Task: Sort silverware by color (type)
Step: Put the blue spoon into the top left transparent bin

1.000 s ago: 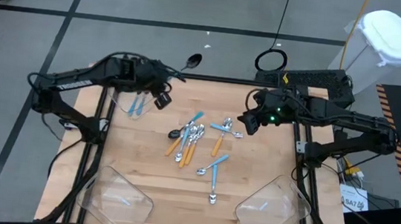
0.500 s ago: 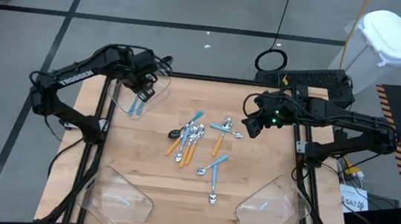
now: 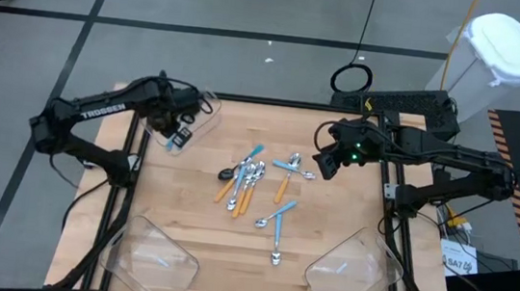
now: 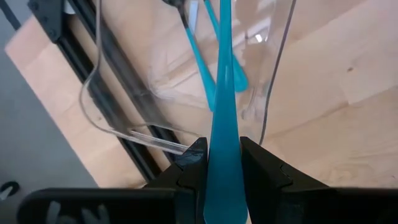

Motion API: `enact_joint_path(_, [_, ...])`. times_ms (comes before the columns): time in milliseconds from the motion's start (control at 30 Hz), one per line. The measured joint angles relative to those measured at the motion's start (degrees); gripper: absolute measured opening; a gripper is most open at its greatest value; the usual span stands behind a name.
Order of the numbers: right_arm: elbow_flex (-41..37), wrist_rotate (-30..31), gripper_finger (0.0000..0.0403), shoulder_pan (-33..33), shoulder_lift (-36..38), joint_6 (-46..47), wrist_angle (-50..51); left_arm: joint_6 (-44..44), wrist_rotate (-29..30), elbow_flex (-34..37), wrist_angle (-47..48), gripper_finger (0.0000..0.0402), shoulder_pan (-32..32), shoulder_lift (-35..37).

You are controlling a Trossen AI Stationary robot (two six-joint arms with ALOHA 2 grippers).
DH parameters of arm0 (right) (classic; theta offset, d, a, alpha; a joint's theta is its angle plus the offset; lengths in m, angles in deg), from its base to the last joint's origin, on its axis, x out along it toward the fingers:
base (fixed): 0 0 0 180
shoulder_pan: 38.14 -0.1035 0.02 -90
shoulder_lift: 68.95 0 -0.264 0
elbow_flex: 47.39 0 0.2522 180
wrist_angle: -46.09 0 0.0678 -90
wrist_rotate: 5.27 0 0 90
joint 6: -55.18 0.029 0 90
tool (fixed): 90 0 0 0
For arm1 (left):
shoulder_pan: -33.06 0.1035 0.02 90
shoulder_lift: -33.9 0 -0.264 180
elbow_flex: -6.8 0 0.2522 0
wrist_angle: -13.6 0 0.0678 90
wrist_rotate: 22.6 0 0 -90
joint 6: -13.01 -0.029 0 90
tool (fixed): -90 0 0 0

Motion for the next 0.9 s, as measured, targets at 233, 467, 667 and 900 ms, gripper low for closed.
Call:
enact_joint_path(233, [0.0, 0.02, 0.0171, 0.0, -1.68, -0.38, -6.23, -0.65, -0.33, 3.89, -6.24, 0.0078, 0.65, 0.16])
enact_joint_path(467, [0.0, -0.02, 0.0171, 0.0, -4.76, -1.4, -7.04, -1.54, -0.99, 6.0, -10.31, 0.0078, 1.85, 0.12])
enact_joint_path(667, [0.0, -0.16, 0.0171, -0.26, -8.18, 1.49, -7.4, -2.49, -1.23, 7.58, -10.11, 0.0078, 3.31, 0.12])
enact_joint_path(900, [0.0, -0.28, 0.0171, -0.66, -10.31, 1.77, -11.27, -3.97, -1.77, 11.42, -10.25, 0.0078, 4.35, 0.12])
